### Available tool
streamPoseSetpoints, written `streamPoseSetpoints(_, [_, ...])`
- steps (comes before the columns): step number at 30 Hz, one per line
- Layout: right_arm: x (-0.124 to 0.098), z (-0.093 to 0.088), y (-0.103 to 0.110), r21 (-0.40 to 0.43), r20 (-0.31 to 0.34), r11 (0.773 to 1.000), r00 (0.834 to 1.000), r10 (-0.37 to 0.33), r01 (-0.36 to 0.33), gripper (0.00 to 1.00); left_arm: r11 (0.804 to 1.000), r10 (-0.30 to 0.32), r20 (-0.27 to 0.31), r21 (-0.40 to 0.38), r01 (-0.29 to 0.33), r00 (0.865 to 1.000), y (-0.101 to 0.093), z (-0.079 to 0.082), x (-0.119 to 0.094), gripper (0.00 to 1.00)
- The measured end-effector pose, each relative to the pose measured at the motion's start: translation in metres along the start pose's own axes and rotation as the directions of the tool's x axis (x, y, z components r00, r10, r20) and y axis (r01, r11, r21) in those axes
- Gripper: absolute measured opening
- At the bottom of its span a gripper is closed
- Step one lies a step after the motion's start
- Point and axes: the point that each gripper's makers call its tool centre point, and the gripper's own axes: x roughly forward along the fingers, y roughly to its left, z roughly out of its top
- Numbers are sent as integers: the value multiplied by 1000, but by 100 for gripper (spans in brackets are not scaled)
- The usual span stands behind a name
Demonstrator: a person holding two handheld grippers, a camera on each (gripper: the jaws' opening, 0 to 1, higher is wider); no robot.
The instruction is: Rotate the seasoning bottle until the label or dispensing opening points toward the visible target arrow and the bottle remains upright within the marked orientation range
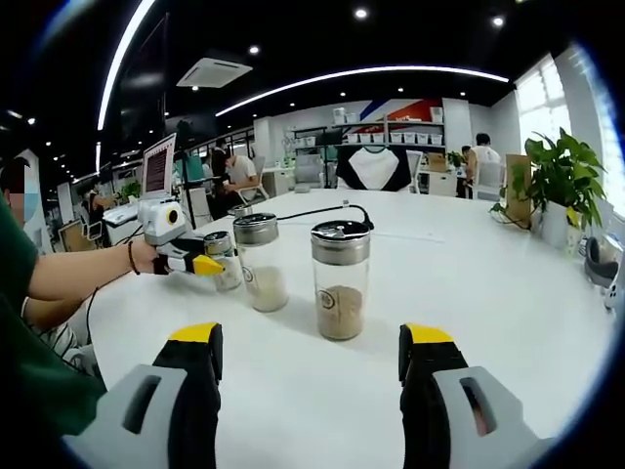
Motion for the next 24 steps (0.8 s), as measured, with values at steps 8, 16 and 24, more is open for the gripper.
streamPoseSetpoints(8, [1, -1, 0, 4, -4, 1000, 1000, 3, -3, 74, 998, 65, 37, -19, -64, 997, 11, 10, -4, 55])
streamPoseSetpoints(16, [2, -1, -1, 7, -4, 1000, 1000, 4, -4, 74, 995, 93, 16, -36, -92, 996, 6, 17, -11, 61])
streamPoseSetpoints(24, [2, -1, -4, 9, -6, 1000, 1000, 2, -2, 74, 984, 175, 6, -11, -175, 985, -1, 19, -20, 64])
